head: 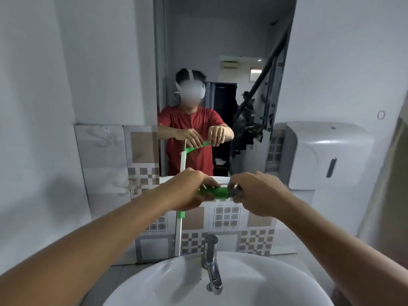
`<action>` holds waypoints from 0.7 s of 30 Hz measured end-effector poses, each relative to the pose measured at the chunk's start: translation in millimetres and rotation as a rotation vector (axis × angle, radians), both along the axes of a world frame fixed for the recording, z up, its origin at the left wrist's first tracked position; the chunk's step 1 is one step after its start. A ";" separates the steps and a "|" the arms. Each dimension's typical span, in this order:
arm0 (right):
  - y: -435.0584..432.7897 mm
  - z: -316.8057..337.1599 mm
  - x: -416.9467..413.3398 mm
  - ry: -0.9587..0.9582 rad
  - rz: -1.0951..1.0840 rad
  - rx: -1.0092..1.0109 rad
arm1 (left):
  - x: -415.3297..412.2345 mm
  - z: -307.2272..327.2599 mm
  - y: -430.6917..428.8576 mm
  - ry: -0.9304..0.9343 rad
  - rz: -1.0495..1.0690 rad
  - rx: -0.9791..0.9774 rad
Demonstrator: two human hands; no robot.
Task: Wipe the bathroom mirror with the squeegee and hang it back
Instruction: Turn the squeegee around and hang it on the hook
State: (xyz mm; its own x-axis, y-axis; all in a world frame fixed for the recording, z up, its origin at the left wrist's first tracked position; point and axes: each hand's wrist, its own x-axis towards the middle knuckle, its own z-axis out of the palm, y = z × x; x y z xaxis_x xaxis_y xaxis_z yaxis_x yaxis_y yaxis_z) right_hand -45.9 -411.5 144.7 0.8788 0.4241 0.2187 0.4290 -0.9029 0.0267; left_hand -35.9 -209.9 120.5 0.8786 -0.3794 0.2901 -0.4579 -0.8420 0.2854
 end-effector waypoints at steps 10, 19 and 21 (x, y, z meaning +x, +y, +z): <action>-17.6 15.8 9.8 -0.363 0.175 0.150 | -30.1 -4.8 -5.8 -0.030 0.150 -0.268; -3.9 13.7 8.9 -0.092 0.359 0.839 | -58.4 1.1 -17.2 -0.085 0.235 -0.479; 6.7 10.7 8.3 0.021 0.413 0.970 | -64.9 -2.2 -17.8 -0.075 0.262 -0.515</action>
